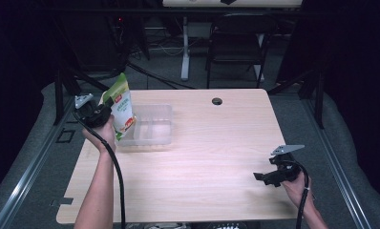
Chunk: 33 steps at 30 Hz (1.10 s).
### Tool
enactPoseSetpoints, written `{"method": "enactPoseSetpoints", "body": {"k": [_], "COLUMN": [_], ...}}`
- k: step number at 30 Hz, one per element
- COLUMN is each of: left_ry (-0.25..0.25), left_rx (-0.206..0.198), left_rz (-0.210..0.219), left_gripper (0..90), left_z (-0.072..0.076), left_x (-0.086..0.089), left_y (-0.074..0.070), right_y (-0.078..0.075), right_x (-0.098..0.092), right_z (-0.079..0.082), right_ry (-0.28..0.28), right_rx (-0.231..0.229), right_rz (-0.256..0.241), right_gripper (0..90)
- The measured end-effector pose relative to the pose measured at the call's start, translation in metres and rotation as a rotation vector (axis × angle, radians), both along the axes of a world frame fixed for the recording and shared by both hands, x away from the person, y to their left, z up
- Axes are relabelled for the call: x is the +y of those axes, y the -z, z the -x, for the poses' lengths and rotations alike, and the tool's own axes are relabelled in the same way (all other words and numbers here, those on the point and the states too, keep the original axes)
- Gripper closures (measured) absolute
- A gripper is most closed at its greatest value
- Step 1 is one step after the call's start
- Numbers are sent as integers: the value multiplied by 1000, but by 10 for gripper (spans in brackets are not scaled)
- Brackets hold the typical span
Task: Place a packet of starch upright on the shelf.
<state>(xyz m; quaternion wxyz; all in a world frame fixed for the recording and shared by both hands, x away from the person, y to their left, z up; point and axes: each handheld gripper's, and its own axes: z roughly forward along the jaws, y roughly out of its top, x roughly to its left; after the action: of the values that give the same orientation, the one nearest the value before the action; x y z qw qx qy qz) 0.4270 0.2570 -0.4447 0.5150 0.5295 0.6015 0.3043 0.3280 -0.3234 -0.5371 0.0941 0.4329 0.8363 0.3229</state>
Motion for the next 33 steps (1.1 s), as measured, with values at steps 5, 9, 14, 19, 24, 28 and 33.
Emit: {"method": "enactPoseSetpoints", "body": {"k": [5, 9, 14, 19, 24, 28, 33], "left_ry": [3, 4, 5, 21, 17, 6, 2], "left_rx": [-13, -6, 24, 65, 92, 99, 125], "left_rz": [10, 6, -6, -29, -41, -57, -68], "left_gripper": [899, 898, 898, 897, 897, 897, 898], "left_z": [-2, -4, -5, -7, -8, -10, -10], "left_x": [1, 1, 4, 6, 5, 6, 8], "left_y": [5, 7, 10, 12, 15, 15, 17], "right_y": [1, 0, 0, 1, 2, 3, 2], "right_x": [0, 0, 0, -1, -1, -3, -4], "right_z": [0, 0, 0, 0, -1, 0, 2], "right_ry": [1, -3, -2, -1, 1, 9, 11], "right_rx": [-2, -1, -1, 1, 4, 7, 7], "right_rz": [-3, 0, -2, -1, -3, -10, -5], "right_gripper": [33, 33, 33, 33, 33, 33, 33]}}
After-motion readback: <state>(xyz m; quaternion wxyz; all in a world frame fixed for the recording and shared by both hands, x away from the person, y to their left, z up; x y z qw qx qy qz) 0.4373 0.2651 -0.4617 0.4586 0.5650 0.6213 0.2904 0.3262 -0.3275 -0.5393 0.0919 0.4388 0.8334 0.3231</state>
